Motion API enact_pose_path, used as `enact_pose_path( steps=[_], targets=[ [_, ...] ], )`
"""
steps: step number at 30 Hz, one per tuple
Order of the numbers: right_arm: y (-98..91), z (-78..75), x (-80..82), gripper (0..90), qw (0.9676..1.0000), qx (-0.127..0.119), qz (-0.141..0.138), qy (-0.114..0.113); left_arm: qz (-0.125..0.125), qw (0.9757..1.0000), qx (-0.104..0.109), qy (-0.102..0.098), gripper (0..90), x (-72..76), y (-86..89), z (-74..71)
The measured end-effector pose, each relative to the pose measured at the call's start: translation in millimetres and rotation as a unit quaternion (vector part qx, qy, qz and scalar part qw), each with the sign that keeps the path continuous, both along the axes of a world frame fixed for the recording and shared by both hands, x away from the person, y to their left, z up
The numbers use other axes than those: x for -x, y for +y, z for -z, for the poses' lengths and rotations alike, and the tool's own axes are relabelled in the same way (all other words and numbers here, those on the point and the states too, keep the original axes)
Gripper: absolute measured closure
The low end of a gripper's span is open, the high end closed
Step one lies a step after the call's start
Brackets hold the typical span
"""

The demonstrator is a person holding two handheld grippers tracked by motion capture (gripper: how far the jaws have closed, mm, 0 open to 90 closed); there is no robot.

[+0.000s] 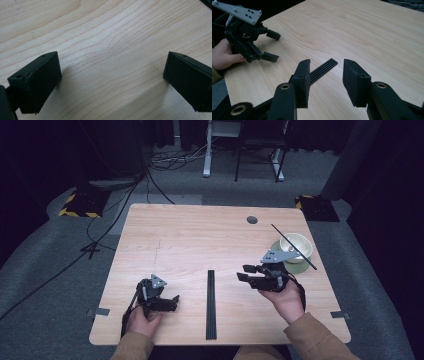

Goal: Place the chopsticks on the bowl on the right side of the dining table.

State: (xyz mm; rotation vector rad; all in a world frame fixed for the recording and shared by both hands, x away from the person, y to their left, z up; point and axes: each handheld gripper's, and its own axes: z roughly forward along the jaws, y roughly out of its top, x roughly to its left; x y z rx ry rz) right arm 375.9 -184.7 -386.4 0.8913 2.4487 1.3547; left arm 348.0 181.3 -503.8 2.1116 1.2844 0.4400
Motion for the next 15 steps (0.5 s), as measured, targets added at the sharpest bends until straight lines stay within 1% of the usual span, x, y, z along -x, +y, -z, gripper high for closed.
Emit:
enact_pose_path(
  steps=[2,4,7,11,15],
  targets=[
    [3.9,5.4,2.1,57.4,1.0,0.001,-0.004,0.003,0.0,1.0,0.0,0.0,1.7,0.0,0.0,0.0],
    [8.2,11.2,4.4,57.4,0.9999,0.007,-0.009,-0.001,0.0,1.0,0.0,0.0,1.7,0.0,0.0,0.0],
    [14.7,20.5,7.0,57.1,0.9998,0.005,-0.015,0.008,0.0,1.0,0.0,0.0,1.7,0.0,0.0,0.0],
    [22.4,32.0,9.7,56.8,0.9997,0.009,-0.021,0.012,0.0,1.0,0.001,0.0,1.8,0.0,-0.1,0.1],
    [28.5,41.9,12.1,56.1,0.9995,0.003,-0.024,0.021,0.0,1.0,0.0,0.0,1.8,0.0,-0.1,0.0]
  ],
)
